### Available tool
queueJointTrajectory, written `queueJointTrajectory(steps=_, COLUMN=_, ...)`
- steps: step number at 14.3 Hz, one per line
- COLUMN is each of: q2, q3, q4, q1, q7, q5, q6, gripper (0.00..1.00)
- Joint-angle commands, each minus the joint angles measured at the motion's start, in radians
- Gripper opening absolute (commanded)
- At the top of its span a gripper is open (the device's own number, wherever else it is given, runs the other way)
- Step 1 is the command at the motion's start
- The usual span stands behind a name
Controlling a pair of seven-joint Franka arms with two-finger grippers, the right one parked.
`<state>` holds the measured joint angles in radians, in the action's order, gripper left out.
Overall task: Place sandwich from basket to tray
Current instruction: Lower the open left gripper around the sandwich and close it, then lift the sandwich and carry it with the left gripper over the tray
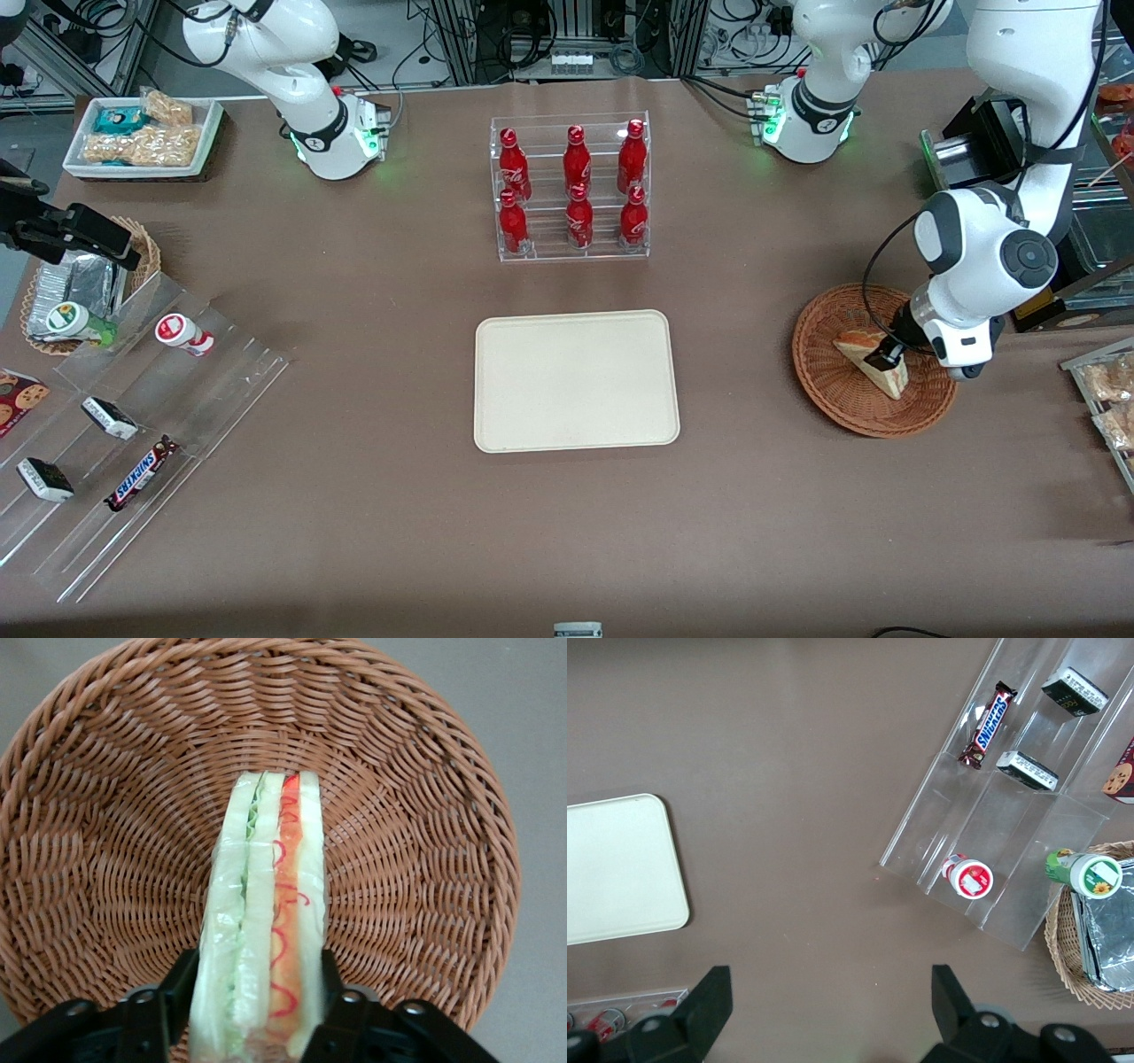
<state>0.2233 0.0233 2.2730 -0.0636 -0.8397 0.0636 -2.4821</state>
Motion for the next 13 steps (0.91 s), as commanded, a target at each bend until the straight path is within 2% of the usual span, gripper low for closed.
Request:
queueJointTrajectory(steps=1, q2=-0.01, q3=0.006, q4=-0.033, q1=-0.001, q7=-0.027, q5=0.01, q6=0.014, gripper=0.04)
queueJointTrajectory(steps=6, q2=-0.009, q3=0.021, q4=-0.275, q1=0.05, q7=-0.027, q5=0.008, q6=0.381, gripper=0.04)
queueJointTrajectory(steps=10, q2=0.011, q3=0.021, q4=-0.354, q1=0.209, q7=-0.038, q5=0.062, q6=0.407, gripper=0.04)
queueJointTrajectory(steps=13, q2=0.125, q3=0.021, q4=-0.49, q1=0.371, q7=-0.045, q5=0.07, q6=0.407, gripper=0.04)
